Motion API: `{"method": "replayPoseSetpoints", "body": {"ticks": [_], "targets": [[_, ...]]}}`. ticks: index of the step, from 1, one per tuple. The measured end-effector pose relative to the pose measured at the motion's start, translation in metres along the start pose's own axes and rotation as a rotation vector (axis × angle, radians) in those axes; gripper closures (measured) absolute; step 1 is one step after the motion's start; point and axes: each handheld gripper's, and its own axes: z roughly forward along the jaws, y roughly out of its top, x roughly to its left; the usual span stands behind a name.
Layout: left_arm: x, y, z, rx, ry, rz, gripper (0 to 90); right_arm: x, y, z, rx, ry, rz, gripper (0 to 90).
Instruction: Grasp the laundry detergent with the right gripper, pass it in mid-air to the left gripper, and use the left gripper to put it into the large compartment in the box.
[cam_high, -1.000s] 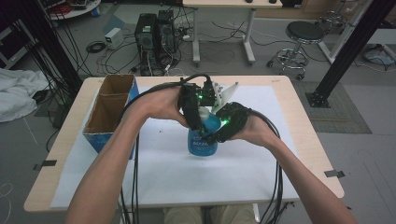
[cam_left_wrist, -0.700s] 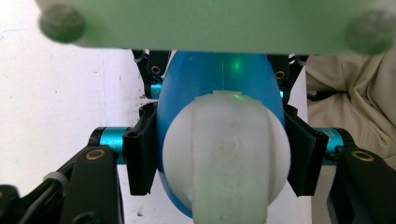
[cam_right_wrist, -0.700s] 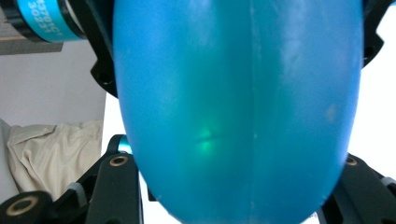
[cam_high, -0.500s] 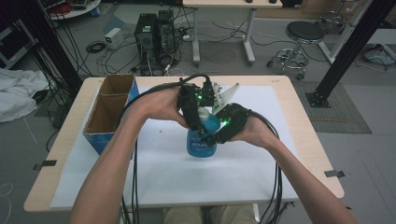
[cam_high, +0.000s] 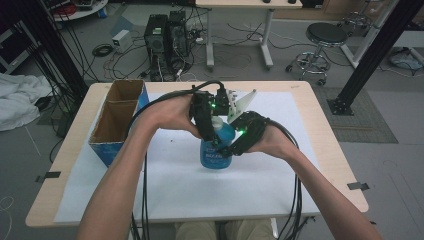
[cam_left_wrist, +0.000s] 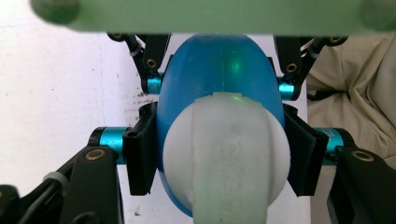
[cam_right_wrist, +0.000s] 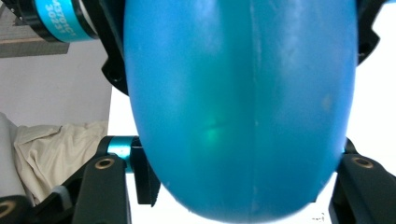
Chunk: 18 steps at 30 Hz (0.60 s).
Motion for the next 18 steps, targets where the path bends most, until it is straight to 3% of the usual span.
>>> {"method": "replayPoseSetpoints", "body": {"ticks": [18], "targets": [[0.0000,-0.0085,-0.0082,0.014,0.003,-0.020,38.3,-0.0010,-0.0060,-0.0041,0.018,-0.031,0.025,28.5]]}}
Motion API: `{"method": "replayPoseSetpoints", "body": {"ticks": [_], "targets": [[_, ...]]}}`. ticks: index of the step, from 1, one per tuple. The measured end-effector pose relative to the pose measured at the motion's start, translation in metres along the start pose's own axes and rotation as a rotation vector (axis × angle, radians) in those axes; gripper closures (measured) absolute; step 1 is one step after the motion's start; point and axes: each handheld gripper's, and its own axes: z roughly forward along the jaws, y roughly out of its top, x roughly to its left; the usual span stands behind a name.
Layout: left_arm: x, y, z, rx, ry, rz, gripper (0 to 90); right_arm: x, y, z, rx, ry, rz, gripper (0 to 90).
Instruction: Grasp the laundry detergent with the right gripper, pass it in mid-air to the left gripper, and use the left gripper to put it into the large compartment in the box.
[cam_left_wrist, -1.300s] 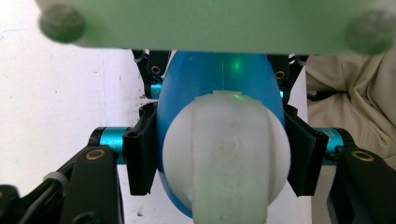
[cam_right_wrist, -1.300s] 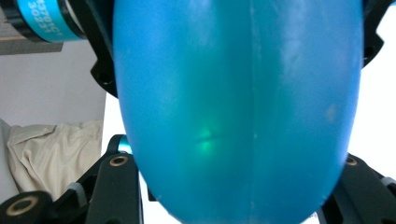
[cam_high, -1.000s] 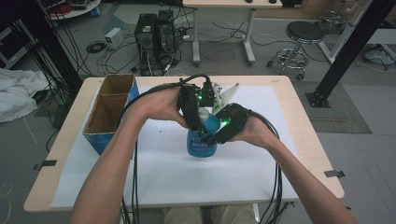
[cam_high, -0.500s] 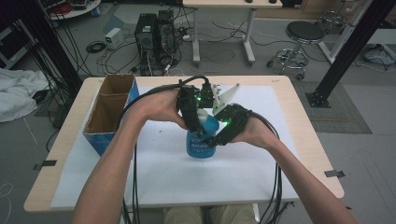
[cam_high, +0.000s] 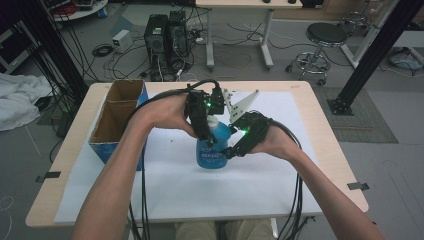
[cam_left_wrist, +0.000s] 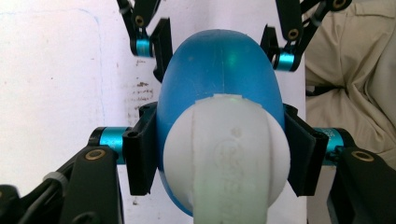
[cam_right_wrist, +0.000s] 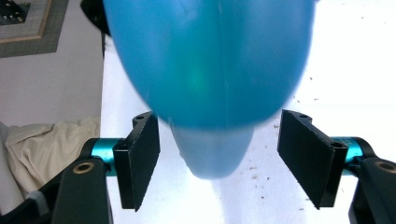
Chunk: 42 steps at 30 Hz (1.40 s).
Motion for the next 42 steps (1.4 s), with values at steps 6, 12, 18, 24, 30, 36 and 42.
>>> {"method": "replayPoseSetpoints", "body": {"ticks": [6,12,18,24,30,36,42], "targets": [[0.001,-0.004,-0.008,0.017,0.012,-0.016,38.2,0.002,-0.003,-0.006,0.012,-0.021,0.009,27.2],[0.004,-0.009,-0.024,0.015,0.021,-0.038,38.3,0.002,-0.010,-0.014,0.036,-0.042,0.033,24.6],[0.008,-0.014,-0.043,0.019,0.034,-0.060,38.2,0.000,-0.023,-0.026,0.059,-0.072,0.063,23.2],[0.015,-0.023,-0.068,0.037,0.063,-0.105,38.2,-0.002,-0.042,-0.042,0.144,-0.146,0.086,21.6],[0.024,-0.032,-0.091,0.055,0.078,-0.152,38.2,-0.005,-0.067,-0.060,0.192,-0.217,0.153,12.8],[0.032,-0.042,-0.113,0.080,0.095,-0.190,38.2,-0.008,-0.090,-0.079,0.176,-0.271,0.221,12.8],[0.036,-0.054,-0.137,0.076,0.123,-0.226,38.2,-0.013,-0.114,-0.093,0.183,-0.330,0.282,12.8]]}}
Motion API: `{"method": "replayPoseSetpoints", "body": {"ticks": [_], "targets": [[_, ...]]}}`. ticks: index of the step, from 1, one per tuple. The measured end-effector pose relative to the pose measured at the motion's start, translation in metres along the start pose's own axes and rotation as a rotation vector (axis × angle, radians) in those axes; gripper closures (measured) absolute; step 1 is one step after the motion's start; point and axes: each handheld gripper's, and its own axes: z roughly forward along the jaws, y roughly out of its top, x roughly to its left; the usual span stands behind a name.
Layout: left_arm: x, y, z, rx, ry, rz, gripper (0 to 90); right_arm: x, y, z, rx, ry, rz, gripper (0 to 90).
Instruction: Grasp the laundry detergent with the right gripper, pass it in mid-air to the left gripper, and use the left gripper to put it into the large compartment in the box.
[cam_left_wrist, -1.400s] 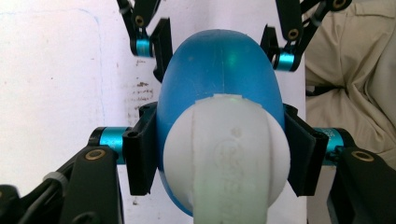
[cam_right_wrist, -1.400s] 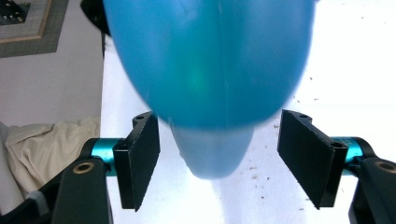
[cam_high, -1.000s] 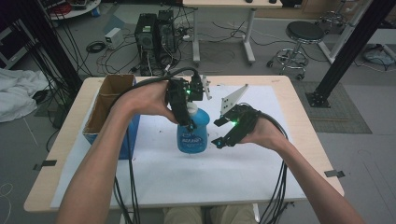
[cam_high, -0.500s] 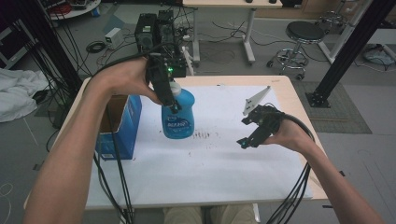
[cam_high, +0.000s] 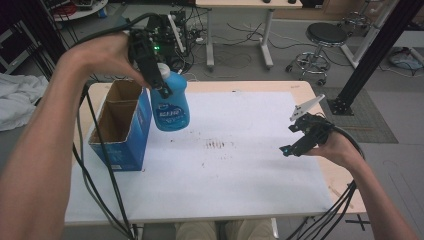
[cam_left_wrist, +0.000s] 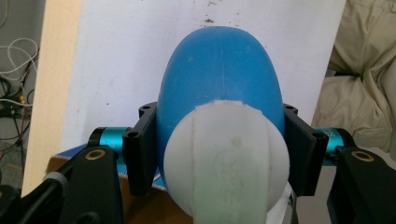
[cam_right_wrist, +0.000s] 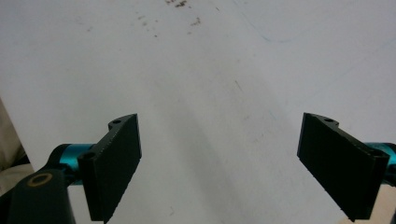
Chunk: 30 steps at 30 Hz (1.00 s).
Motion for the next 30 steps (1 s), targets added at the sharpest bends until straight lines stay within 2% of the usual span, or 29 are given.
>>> {"method": "replayPoseSetpoints", "body": {"ticks": [4,7,11,13,17,22,30], "targets": [[0.003,-0.006,-0.007,0.005,0.000,-0.009,38.2,-0.004,-0.010,0.000,0.003,-0.007,0.024,12.8],[0.007,-0.016,-0.014,0.007,0.007,-0.028,38.2,-0.005,-0.020,0.004,0.016,-0.015,0.045,12.8],[0.012,-0.027,-0.018,0.007,0.008,-0.057,38.2,-0.006,-0.025,0.006,0.015,-0.014,0.058,12.8],[0.019,-0.040,-0.025,0.001,0.014,-0.088,38.2,-0.008,-0.030,0.006,0.018,-0.019,0.071,12.9],[0.026,-0.056,-0.035,-0.009,0.029,-0.130,38.2,-0.008,-0.034,0.005,0.018,-0.022,0.077,12.8],[0.032,-0.074,-0.045,0.008,0.038,-0.166,38.2,-0.008,-0.037,0.006,0.020,-0.026,0.085,12.9],[0.036,-0.098,-0.048,0.031,0.053,-0.212,38.2,-0.008,-0.037,0.013,0.023,-0.025,0.087,12.9]]}}
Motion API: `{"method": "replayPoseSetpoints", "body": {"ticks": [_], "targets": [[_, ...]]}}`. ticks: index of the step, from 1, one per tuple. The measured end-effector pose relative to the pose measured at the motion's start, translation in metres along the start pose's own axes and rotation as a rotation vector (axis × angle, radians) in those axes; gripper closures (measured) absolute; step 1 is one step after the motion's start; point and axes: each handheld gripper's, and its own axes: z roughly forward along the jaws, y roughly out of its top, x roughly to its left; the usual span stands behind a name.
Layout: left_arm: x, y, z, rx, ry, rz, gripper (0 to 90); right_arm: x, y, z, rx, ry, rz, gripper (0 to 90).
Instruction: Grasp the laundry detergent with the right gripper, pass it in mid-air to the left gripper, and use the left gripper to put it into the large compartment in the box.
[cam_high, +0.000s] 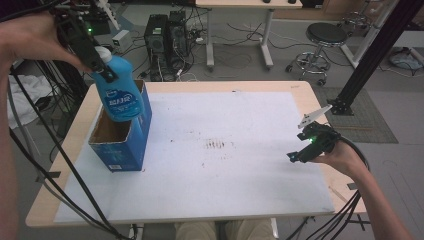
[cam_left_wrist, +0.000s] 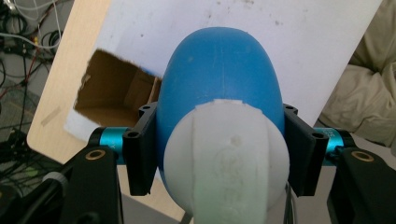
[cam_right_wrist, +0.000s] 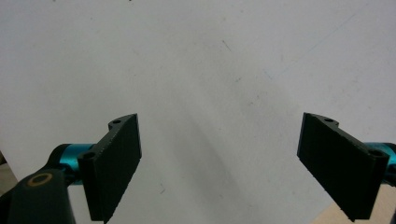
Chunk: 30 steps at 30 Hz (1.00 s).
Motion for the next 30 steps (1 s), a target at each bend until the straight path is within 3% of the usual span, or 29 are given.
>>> {"method": "replayPoseSetpoints", "body": {"ticks": [16,30], "targets": [[0.014,-0.023,0.006,0.031,0.005,-0.044,38.2,0.007,0.001,0.014,0.017,0.009,-0.004,12.9],[0.026,-0.036,0.030,0.057,0.002,-0.069,38.2,0.011,0.000,0.022,0.037,0.013,-0.001,12.9]]}}
